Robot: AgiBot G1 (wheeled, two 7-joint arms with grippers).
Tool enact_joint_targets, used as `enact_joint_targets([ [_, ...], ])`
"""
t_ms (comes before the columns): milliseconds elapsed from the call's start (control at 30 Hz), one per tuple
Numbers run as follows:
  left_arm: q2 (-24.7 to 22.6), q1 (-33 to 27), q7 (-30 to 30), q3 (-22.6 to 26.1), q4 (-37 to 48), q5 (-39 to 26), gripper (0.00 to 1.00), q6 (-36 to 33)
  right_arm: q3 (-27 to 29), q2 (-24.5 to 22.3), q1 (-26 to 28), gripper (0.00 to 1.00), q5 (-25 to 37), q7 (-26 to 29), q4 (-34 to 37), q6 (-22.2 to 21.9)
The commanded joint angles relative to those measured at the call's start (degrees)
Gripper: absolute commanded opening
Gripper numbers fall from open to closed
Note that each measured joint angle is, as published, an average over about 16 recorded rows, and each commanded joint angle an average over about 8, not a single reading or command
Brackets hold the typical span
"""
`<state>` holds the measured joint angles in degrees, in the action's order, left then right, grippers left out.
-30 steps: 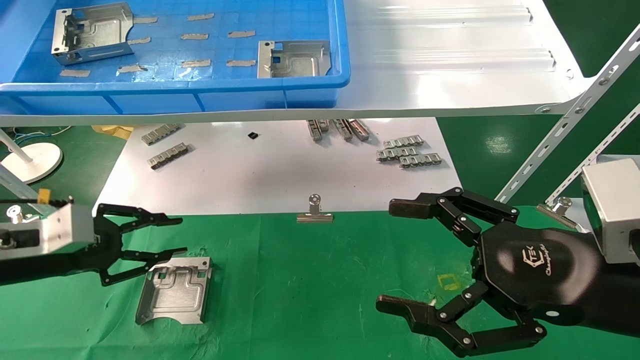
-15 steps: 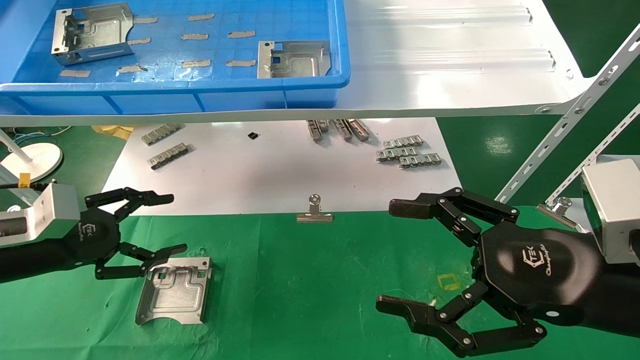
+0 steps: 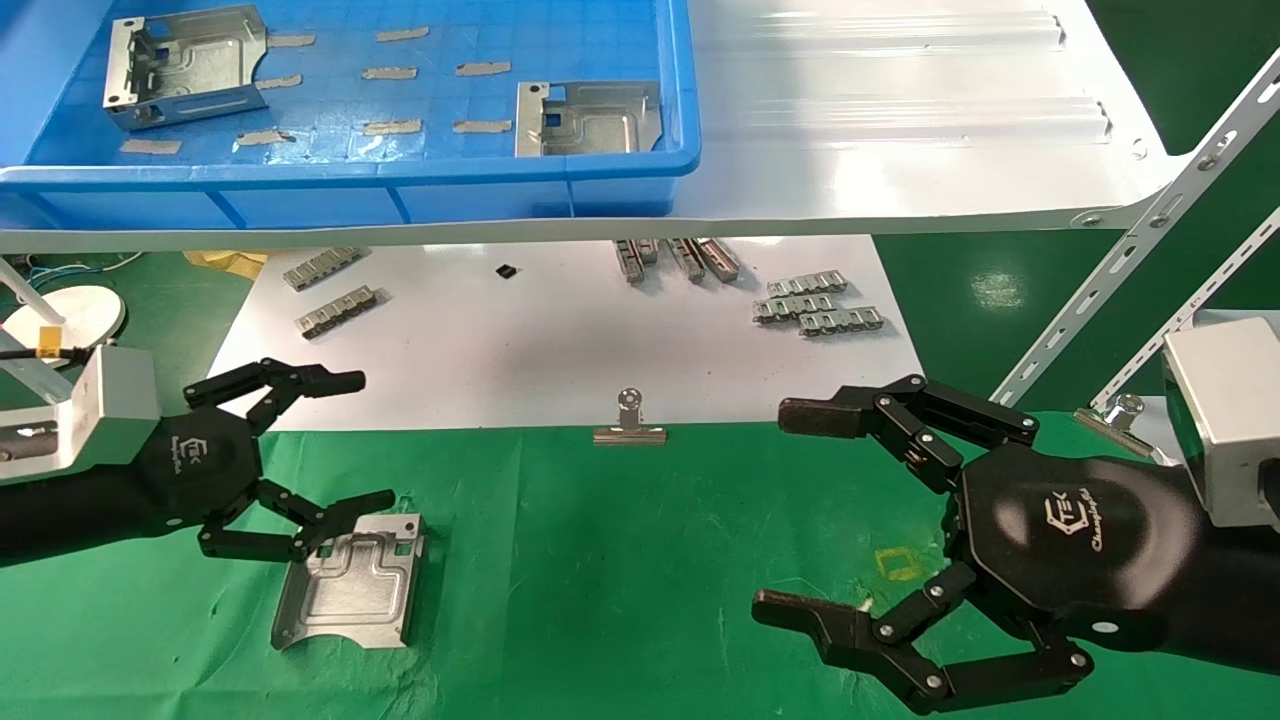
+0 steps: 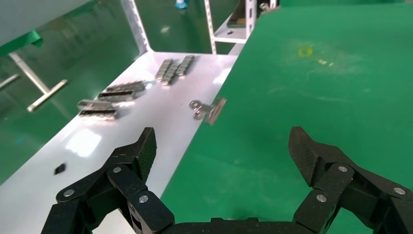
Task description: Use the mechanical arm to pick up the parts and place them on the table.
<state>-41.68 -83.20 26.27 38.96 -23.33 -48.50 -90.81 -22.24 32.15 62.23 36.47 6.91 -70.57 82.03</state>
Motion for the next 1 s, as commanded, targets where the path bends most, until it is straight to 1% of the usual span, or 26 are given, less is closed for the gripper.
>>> enact_joint_targets([
  [33, 0.27, 0.89, -1.53, -0.95, -2.07, 0.27, 1.0, 0.21, 0.0, 0.0, 0.0, 1.0, 0.0, 0.0, 0.0, 0.0],
  [1000, 4.25, 13.79, -23.59, -14.62, -32.02, 4.23, 1.0, 3.26, 0.0, 0.0, 0.0, 1.0, 0.0, 0.0, 0.0, 0.0],
])
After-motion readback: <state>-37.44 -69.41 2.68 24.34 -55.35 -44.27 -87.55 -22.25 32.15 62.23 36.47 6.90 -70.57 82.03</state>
